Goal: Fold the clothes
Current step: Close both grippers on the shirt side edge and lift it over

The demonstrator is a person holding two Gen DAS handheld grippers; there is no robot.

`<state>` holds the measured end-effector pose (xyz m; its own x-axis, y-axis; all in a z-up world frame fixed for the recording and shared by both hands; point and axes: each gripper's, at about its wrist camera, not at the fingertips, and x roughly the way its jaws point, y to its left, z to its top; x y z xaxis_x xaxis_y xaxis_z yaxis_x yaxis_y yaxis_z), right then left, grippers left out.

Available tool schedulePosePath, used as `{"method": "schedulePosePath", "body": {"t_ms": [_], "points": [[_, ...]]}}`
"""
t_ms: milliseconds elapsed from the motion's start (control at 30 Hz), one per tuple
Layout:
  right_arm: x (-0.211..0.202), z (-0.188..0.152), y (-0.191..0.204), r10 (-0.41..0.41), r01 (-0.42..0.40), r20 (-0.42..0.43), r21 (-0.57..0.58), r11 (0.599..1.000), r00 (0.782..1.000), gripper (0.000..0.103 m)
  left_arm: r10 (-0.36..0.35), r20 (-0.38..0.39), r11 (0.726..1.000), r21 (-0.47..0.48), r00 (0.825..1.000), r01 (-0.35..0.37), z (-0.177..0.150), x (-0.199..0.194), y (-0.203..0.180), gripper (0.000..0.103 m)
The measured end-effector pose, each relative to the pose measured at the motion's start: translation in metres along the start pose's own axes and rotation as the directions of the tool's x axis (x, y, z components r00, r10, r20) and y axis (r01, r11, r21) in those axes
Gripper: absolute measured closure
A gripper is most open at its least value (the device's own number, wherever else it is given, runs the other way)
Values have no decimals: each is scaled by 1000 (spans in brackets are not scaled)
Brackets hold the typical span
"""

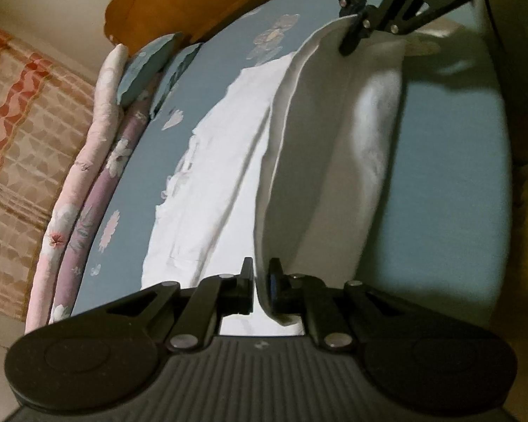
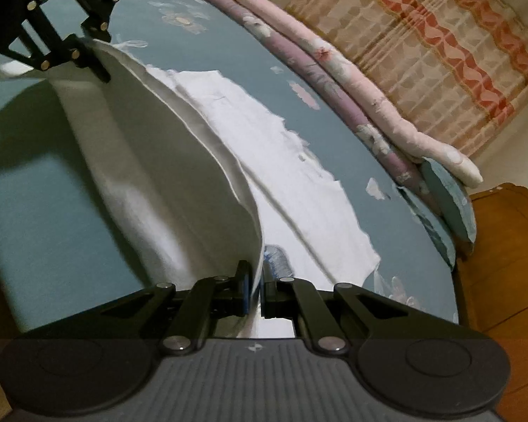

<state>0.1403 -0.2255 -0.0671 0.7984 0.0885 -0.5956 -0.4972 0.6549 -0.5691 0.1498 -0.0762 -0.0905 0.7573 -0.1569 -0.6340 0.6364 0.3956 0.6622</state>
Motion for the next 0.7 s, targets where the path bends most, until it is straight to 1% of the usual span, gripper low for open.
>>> {"method": "schedulePosePath", "body": {"t_ms": [267, 700], "points": [[38, 20, -26, -31, 31, 11, -12, 999, 999, 97, 29, 8, 999, -38, 1000, -28, 3, 26, 27, 94], [107, 53, -67, -85, 85, 30, 1, 996, 996, 97, 75, 7, 994, -74, 997, -74, 7, 87, 79, 91]]}}
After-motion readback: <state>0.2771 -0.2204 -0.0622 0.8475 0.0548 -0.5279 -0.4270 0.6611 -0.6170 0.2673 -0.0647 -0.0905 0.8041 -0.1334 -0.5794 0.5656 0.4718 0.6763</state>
